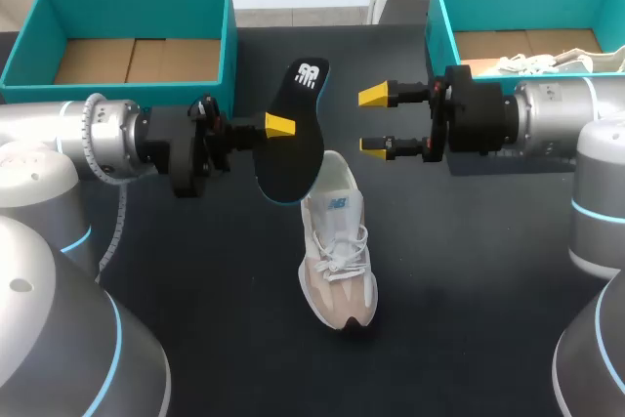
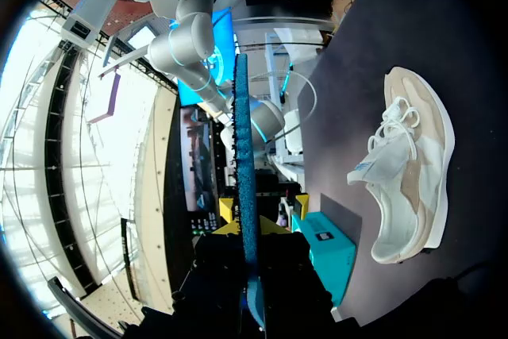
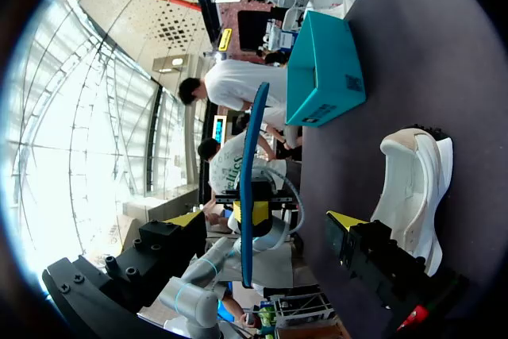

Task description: Take the shoe out of the shoebox, open the shoe tongue, remove and reinsert the insole, then place the shoe into the shoebox

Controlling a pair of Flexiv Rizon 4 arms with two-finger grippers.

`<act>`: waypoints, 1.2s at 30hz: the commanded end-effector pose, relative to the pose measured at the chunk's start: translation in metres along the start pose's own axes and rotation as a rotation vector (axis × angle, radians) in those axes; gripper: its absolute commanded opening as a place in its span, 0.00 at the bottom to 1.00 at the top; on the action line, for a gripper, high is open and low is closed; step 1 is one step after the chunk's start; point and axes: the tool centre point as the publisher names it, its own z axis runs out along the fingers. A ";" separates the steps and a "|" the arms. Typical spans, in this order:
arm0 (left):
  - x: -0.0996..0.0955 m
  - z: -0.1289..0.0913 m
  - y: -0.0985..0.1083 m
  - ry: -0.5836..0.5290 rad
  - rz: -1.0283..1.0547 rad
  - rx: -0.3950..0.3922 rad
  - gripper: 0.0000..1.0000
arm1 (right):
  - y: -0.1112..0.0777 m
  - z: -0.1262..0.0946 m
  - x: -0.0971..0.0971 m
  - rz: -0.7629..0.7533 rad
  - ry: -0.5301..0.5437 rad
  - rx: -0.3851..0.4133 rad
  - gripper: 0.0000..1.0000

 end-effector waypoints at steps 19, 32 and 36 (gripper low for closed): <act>-0.003 0.001 -0.002 0.014 -0.259 -0.073 0.00 | 0.006 -0.028 0.003 0.002 -0.007 0.049 1.00; -0.042 -0.010 -0.037 0.232 -1.139 -0.010 0.00 | 0.006 -0.028 0.003 0.002 -0.007 0.049 1.00; -0.038 -0.013 -0.031 0.216 -1.250 -0.004 0.00 | 0.006 -0.028 0.003 0.002 -0.007 0.049 1.00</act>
